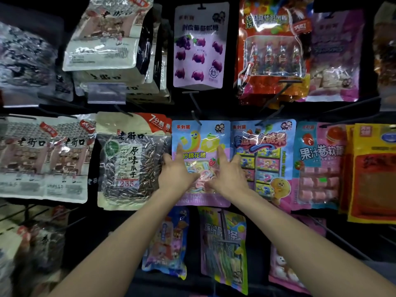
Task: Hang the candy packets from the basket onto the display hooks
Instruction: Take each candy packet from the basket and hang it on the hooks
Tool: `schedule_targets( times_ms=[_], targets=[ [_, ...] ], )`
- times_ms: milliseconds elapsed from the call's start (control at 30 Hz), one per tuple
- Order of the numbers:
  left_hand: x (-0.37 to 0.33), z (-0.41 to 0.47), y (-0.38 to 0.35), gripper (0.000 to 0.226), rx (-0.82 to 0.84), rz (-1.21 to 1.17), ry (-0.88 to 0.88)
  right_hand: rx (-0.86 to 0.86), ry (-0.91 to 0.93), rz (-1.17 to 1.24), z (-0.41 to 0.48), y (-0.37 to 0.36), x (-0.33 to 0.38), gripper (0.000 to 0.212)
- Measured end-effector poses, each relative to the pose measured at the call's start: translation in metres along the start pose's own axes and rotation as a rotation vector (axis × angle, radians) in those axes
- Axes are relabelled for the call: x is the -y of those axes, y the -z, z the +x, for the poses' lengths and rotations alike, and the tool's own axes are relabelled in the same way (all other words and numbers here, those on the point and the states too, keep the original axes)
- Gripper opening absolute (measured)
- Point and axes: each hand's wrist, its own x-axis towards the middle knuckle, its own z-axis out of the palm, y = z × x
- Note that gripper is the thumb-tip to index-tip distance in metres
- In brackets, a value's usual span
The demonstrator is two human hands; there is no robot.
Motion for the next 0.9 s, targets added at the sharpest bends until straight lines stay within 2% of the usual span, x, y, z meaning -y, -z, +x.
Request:
schedule_targets(
  times_ms=[233, 400, 533, 733, 800, 900],
  targets=[
    [-0.001, 0.008, -0.002, 0.116, 0.051, -0.028, 0.002, -0.028, 0.010, -0.026, 0.004, -0.009, 0.000, 0.124],
    [-0.012, -0.018, -0.005, 0.099, -0.003, 0.249, -0.038, -0.060, 0.028, -0.039, -0.003, -0.009, 0.001, 0.124],
    [-0.019, -0.036, -0.004, 0.087, -0.001, 0.329, -0.097, -0.071, 0.011, -0.042, -0.007, -0.007, 0.008, 0.121],
    [-0.005, -0.047, -0.008, 0.097, 0.079, 0.282, -0.160, -0.040, 0.007, -0.020, -0.014, -0.003, 0.011, 0.117],
    [-0.003, -0.046, -0.006, 0.098, 0.125, 0.274, -0.160, -0.013, 0.031, -0.031, -0.016, 0.000, 0.008, 0.109],
    [-0.004, -0.046, 0.000, 0.100, 0.165, 0.291, -0.149, 0.002, 0.061, -0.067, -0.021, 0.007, 0.004, 0.086]
  ],
)
